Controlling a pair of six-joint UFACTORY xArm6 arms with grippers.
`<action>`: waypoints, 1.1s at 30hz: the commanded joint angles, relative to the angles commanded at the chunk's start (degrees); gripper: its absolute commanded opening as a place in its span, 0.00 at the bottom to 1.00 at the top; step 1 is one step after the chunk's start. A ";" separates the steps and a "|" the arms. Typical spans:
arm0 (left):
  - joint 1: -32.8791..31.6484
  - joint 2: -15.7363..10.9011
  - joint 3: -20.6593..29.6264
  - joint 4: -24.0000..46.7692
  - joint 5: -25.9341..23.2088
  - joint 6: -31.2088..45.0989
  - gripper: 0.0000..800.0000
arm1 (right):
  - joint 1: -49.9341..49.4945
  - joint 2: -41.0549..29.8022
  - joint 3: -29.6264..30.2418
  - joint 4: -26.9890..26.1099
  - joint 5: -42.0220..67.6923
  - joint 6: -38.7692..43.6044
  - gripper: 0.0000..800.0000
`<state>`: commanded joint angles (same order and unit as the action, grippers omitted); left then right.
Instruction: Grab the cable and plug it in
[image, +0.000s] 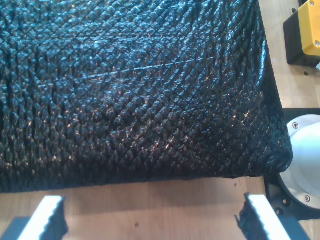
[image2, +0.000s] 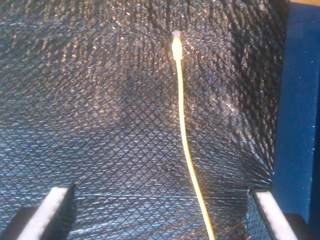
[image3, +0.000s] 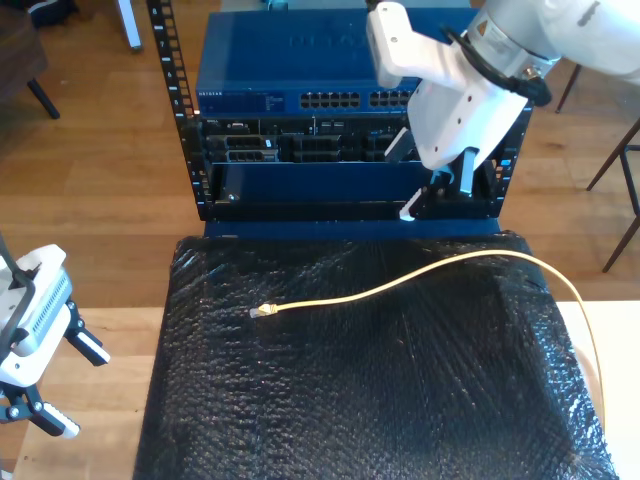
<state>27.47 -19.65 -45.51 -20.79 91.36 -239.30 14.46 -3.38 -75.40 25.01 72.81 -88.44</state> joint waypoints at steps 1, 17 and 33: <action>0.00 0.09 0.00 0.00 0.00 0.00 1.00 | 0.00 0.44 -0.26 -0.09 -0.53 0.00 0.99; -1.14 0.44 0.00 0.00 -0.97 -0.79 1.00 | -0.09 2.90 -4.40 -0.26 -6.33 0.44 0.99; -4.84 0.44 -0.09 0.00 -2.81 -5.10 1.00 | 5.63 6.68 -4.66 -6.07 -6.42 4.13 0.99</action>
<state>22.64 -19.21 -45.59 -20.79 88.55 -244.40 20.09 3.30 -80.05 18.95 66.40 -84.31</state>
